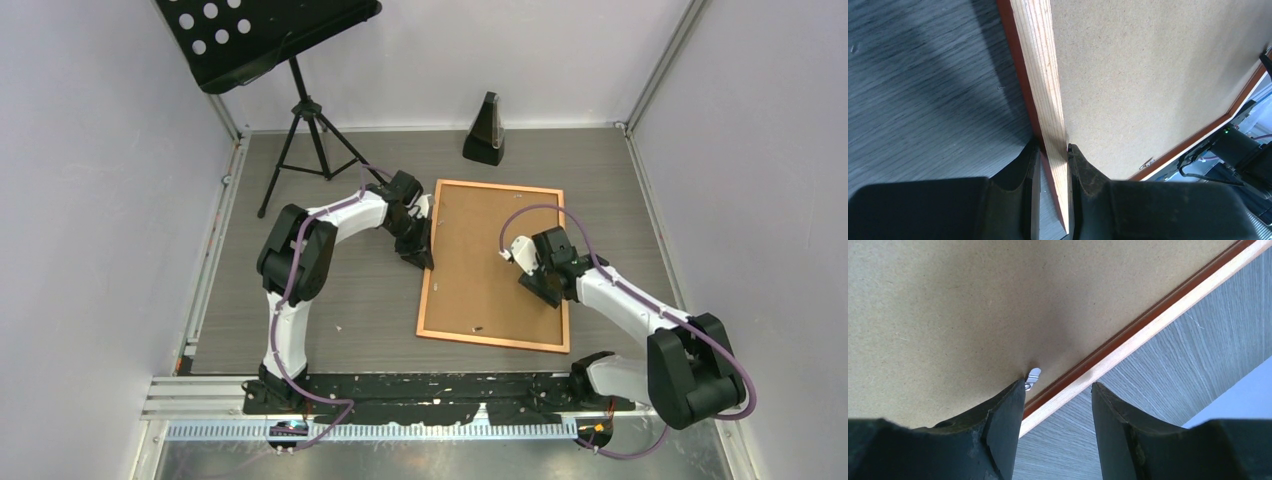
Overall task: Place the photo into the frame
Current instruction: Install the photo frame at the center of the board.
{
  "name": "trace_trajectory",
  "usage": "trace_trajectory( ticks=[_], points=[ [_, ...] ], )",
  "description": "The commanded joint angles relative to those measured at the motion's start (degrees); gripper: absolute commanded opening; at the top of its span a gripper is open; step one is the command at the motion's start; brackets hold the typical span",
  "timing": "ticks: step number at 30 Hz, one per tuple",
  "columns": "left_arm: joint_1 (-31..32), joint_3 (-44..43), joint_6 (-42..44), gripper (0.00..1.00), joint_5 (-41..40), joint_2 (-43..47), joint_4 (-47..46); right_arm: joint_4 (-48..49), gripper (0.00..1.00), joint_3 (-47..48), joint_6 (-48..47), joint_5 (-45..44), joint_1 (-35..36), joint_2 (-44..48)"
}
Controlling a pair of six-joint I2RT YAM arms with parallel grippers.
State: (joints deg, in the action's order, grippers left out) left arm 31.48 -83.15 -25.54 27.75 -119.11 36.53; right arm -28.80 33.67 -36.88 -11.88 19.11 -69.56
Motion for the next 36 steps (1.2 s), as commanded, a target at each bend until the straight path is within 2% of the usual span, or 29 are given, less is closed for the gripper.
trace_trajectory(
  ticks=[1, 5, 8, 22, 30, 36],
  points=[
    [0.4, 0.1, 1.4, 0.0, 1.6, -2.4, 0.4, 0.8, 0.58, 1.2, 2.8, 5.0, -0.4, -1.4],
    [0.4, 0.0, 1.3, 0.0, 1.8, -2.5, 0.3, -1.1, 0.58, 2.1, 2.5, 12.7, -0.4, -1.2],
    [0.4, -0.1, 1.3, 0.0, 1.9, -2.6, 0.4, -1.3, 0.58, 2.3, 2.0, 14.5, -0.4, -1.5],
    [0.4, -0.1, 1.1, 0.0, 2.5, -2.7, 0.3, 3.7, 0.57, 1.4, 1.4, 0.8, -0.4, -4.4],
    [0.3, 0.0, 1.1, 0.0, 2.4, -2.6, 0.4, 3.6, 0.57, -0.1, -0.4, -1.1, -0.9, -3.3],
    [0.2, -0.1, 1.1, 0.0, 2.6, -2.7, 0.4, 1.2, 0.57, -1.2, -0.7, 1.3, -1.1, -1.1]
  ],
)
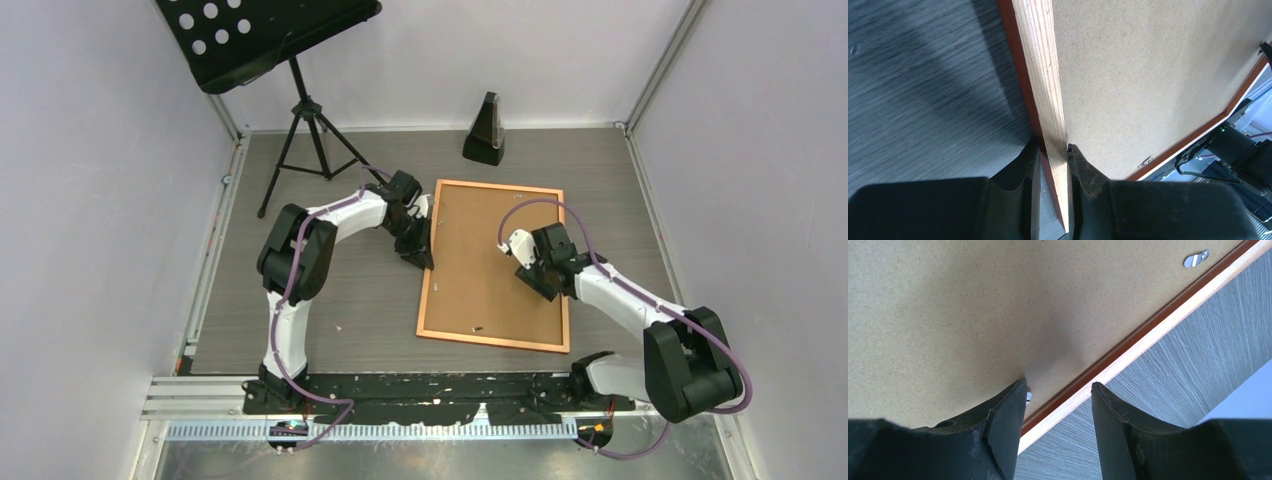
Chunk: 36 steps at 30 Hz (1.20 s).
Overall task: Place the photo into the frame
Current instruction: Install the photo frame at the center of the board.
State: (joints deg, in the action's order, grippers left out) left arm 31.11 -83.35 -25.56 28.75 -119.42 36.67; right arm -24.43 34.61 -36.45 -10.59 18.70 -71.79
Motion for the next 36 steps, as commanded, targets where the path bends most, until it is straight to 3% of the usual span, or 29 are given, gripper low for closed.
trace_trajectory(
  ticks=[1, 10, 22, 36],
  points=[
    [0.6, 0.1, 1.1, 0.0, 1.5, -2.4, 0.3, -3.3, 0.57, -2.3, -1.0, 0.4, -0.6, 1.4],
    [0.6, -0.1, 1.1, 0.0, 1.8, -2.6, 0.4, -4.8, 0.58, -0.9, -0.4, 7.4, -0.5, 1.9],
    [0.4, -0.1, 0.9, 0.0, 2.1, -2.7, 0.3, -1.1, 0.57, -2.6, -0.3, -2.7, -1.0, -0.7],
    [0.1, -0.2, 0.7, 0.0, 2.5, -3.3, 0.4, -1.1, 0.57, -3.9, -1.5, -4.9, -4.1, 0.1]
  ],
)
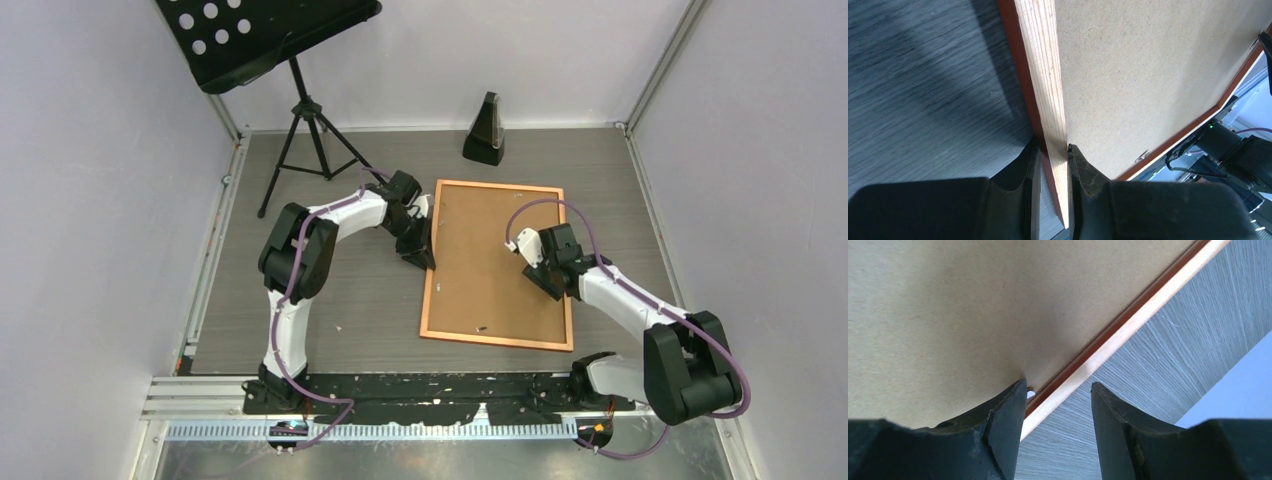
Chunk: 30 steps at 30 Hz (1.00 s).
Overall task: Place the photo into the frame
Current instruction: Install the photo frame at the center of the board.
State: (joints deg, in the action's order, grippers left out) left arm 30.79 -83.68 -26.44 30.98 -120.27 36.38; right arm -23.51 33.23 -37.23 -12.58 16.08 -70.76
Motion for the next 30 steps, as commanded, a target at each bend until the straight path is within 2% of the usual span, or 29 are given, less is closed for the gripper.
trace_trajectory(
  ticks=[1, 30],
  points=[
    [0.4, 0.1, 1.6, 0.0, 0.2, -2.5, 0.7, -2.0, 0.57, -2.6, -0.6, -3.0, -1.6, -0.9],
    [0.3, -0.2, 1.1, 0.0, 0.6, -3.4, 0.9, -9.5, 0.57, -3.2, -4.6, 3.4, -2.4, 2.9]
  ],
)
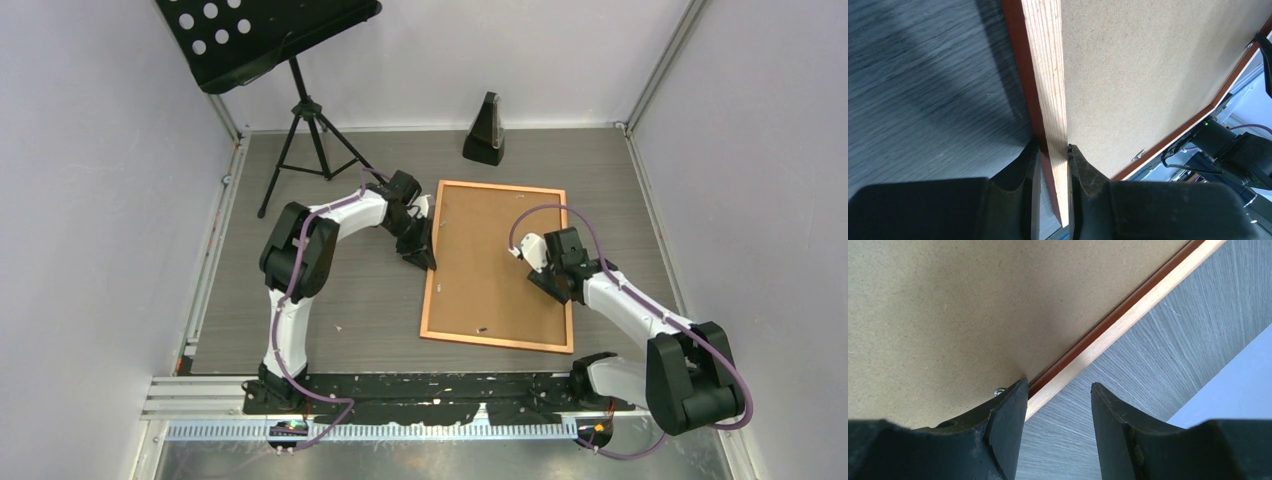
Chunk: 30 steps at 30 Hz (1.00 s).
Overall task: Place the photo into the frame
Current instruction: Install the photo frame at the center of the board.
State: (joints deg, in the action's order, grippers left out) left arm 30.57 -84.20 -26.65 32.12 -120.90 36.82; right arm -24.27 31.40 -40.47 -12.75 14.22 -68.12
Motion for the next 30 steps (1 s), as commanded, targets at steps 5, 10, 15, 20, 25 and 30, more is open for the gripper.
trace_trajectory(
  ticks=[5, 10, 15, 20, 25, 30],
  points=[
    [0.5, 0.3, 1.4, 0.0, -0.7, -2.7, 0.5, -10.7, 0.57, 0.0, -3.1, 6.9, -1.5, 0.3],
    [0.5, 0.4, 1.3, 0.0, -0.8, -2.5, 0.5, -13.0, 0.57, 1.0, -5.2, 9.6, -2.3, 0.4],
    [0.5, 0.3, 1.4, 0.0, -0.7, -2.7, 0.5, -13.9, 0.57, 0.9, -6.6, 10.8, -2.7, -0.3],
    [0.5, 0.4, 1.4, 0.0, -0.7, -2.7, 0.6, -14.1, 0.57, 0.4, -7.3, 11.7, -3.0, -0.6],
    [0.4, 0.3, 1.4, 0.0, -0.7, -2.7, 0.5, -14.6, 0.57, 0.2, -8.0, 12.0, -3.3, -1.3],
    [0.4, 0.3, 1.4, 0.0, -0.7, -2.8, 0.6, -15.5, 0.57, 0.6, -9.4, 14.9, -4.2, -1.9]
  ],
)
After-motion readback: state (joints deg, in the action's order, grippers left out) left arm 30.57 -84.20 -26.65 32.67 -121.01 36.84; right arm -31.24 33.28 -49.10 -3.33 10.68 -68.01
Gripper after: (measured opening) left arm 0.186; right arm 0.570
